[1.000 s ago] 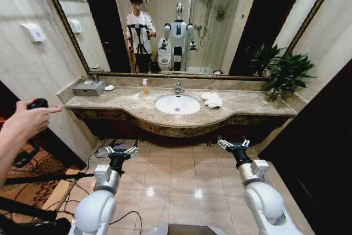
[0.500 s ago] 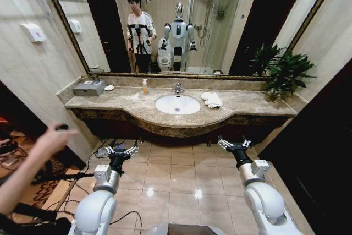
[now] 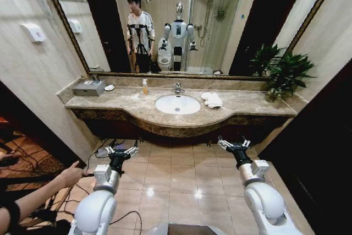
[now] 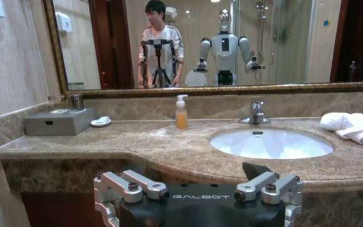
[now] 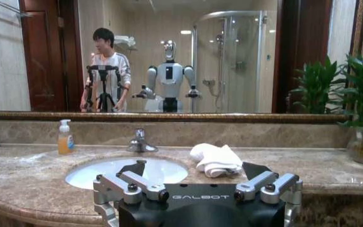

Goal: Pick up the towel from the sink counter and wipe the mirror surface.

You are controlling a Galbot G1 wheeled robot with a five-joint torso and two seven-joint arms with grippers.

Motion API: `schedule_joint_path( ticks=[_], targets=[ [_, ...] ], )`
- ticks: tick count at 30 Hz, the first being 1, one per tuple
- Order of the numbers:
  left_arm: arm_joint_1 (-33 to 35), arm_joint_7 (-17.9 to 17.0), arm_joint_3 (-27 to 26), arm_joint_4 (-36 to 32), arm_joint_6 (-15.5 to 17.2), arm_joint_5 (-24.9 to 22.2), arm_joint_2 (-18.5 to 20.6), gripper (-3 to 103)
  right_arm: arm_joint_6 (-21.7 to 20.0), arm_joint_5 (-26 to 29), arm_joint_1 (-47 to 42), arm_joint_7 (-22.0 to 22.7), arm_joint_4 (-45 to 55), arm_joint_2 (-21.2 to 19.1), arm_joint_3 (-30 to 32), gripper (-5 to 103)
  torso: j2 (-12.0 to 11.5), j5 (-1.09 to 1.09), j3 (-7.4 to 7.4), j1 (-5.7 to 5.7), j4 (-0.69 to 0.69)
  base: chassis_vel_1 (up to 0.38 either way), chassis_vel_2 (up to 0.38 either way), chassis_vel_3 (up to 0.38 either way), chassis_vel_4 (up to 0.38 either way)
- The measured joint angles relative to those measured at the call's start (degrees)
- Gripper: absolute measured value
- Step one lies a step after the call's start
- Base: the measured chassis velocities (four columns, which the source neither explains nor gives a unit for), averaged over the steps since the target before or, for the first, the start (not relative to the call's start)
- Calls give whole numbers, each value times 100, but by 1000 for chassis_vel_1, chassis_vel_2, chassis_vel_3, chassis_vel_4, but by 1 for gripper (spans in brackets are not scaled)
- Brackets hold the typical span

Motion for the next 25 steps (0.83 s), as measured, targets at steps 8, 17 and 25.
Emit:
schedule_joint_path(
  ticks=[8, 17, 25],
  targets=[
    [0, 0, 0, 0, 0, 0, 0, 100, 0, 0, 0, -1, 2, 0, 0, 100, 0, 0, 0, 0, 0, 0, 0, 0, 0],
    [0, 0, 0, 0, 0, 0, 0, 100, 1, 1, -1, -1, 3, 0, 0, 100, 0, 0, 0, 0, 0, 0, 0, 0, 0],
    [0, 0, 0, 0, 0, 0, 0, 100, 2, 1, -1, -1, 3, 0, -1, 100, 0, 0, 0, 0, 0, 0, 0, 0, 0]
  ],
)
